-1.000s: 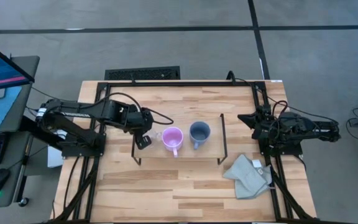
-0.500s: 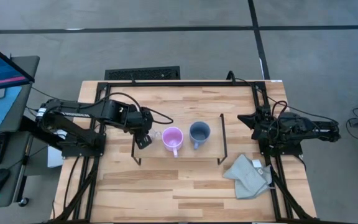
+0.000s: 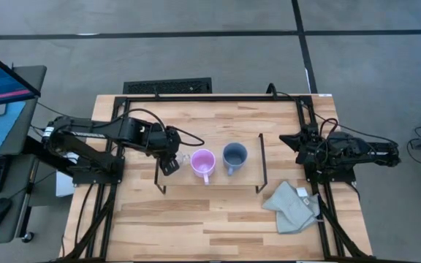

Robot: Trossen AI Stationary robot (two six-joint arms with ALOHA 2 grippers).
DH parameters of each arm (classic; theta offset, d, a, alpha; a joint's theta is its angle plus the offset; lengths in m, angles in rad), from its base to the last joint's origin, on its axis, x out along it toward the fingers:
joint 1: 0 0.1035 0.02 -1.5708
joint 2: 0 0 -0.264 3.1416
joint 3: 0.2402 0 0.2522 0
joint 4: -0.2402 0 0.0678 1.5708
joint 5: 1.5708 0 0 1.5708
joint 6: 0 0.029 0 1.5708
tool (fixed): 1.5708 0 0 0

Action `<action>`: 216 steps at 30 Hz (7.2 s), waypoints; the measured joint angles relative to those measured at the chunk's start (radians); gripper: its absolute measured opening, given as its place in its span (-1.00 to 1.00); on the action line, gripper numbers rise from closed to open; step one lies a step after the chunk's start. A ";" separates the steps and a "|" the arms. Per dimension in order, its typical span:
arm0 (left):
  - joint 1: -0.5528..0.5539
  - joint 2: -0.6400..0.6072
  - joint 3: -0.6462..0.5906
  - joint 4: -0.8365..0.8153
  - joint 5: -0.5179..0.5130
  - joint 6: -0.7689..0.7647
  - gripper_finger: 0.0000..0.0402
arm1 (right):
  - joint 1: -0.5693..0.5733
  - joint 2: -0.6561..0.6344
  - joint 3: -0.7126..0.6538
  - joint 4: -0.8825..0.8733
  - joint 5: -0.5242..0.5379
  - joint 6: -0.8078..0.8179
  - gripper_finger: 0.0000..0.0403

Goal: Stack small to large cups/mugs on shelf
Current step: Return to Home Position

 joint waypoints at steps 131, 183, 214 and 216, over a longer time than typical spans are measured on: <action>0.010 -1.192 -1.355 1.274 0.016 0.287 -1.00 | -0.019 0.000 -0.219 0.294 -0.095 -0.164 -0.98; 0.311 -1.394 -1.357 1.052 0.148 0.308 -1.00 | -0.099 0.000 -0.218 0.290 -0.106 -0.190 -0.79; 0.311 -1.394 -1.357 1.052 0.148 0.307 -1.00 | -0.099 0.000 -0.218 0.290 -0.106 -0.189 -0.78; 0.311 -1.394 -1.357 1.052 0.148 0.307 -1.00 | -0.099 0.000 -0.218 0.290 -0.106 -0.189 -0.78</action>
